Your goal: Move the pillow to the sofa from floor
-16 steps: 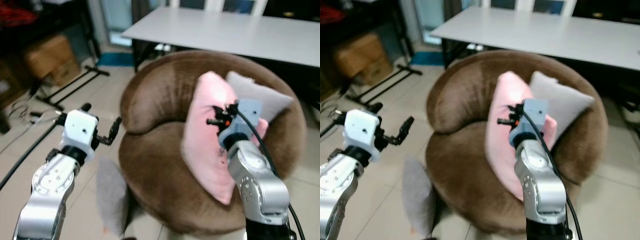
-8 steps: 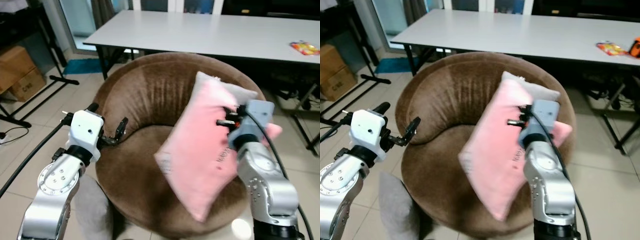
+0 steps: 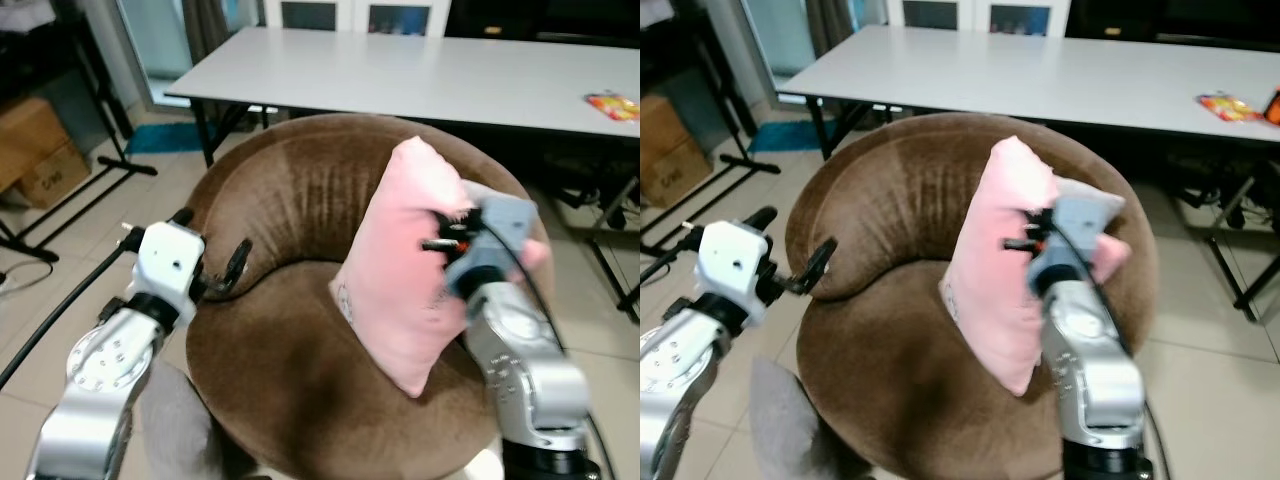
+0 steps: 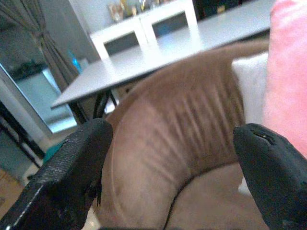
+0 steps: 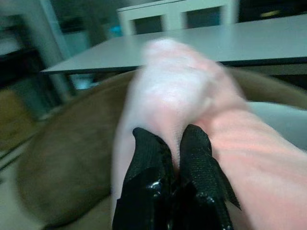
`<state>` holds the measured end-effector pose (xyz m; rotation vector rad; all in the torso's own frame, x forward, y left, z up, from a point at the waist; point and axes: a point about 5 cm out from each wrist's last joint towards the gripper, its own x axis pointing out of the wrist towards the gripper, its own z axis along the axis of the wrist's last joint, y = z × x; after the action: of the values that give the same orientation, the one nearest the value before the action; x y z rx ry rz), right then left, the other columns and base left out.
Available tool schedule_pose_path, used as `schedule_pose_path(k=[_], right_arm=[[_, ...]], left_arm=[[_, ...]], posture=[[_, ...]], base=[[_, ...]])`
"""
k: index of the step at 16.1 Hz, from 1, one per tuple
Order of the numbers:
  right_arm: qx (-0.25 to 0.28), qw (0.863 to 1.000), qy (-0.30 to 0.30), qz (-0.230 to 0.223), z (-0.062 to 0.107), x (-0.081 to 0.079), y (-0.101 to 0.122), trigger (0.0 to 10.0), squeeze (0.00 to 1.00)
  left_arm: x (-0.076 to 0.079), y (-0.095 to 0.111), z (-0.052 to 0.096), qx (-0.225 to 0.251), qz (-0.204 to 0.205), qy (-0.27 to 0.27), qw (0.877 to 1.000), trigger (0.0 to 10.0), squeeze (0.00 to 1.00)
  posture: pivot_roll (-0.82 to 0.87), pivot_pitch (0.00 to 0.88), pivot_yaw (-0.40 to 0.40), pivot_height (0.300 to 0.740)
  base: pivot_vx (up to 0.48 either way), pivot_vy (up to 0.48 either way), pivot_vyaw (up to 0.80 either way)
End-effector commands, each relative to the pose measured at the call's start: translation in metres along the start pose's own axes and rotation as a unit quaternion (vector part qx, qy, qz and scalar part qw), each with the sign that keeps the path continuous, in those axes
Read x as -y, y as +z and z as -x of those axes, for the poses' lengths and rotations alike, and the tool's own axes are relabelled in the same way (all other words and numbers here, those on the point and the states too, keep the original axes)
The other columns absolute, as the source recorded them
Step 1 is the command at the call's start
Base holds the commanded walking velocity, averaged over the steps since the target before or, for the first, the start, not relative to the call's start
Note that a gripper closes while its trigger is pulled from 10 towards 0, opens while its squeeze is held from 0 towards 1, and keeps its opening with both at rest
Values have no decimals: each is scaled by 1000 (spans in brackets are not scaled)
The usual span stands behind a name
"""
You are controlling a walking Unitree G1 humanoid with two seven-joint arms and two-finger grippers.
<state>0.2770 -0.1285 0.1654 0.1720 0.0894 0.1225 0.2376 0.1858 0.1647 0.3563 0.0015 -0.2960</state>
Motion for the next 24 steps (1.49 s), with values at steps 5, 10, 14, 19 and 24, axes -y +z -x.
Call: schedule_pose_path(k=[5,10,14,19,24], right_arm=[[-12,995,91,-39,-10,-20,17,10000,0],[-139,989,59,-5,-34,-25,-17,10000,0],[-161,986,30,-43,-73,-16,-54,10000,0],[-153,986,-64,-28,-88,29,-63,10000,1000],[-68,996,-50,-6,-87,59,-33,10000,1000]], left_arm=[[1,-8,19,-47,-21,-116,992,10000,0],[18,-20,44,-107,13,-239,965,10000,0],[21,-20,51,-120,25,-260,958,10000,0],[19,-19,54,-127,30,-262,956,10000,0],[26,-21,47,-116,35,-266,956,10000,0]], posture=[[32,0,22,740],[39,0,26,740],[52,0,23,740],[74,0,16,740],[40,0,27,740]], base=[[0,0,0],[0,0,0],[0,0,0],[0,0,0],[0,0,0]])
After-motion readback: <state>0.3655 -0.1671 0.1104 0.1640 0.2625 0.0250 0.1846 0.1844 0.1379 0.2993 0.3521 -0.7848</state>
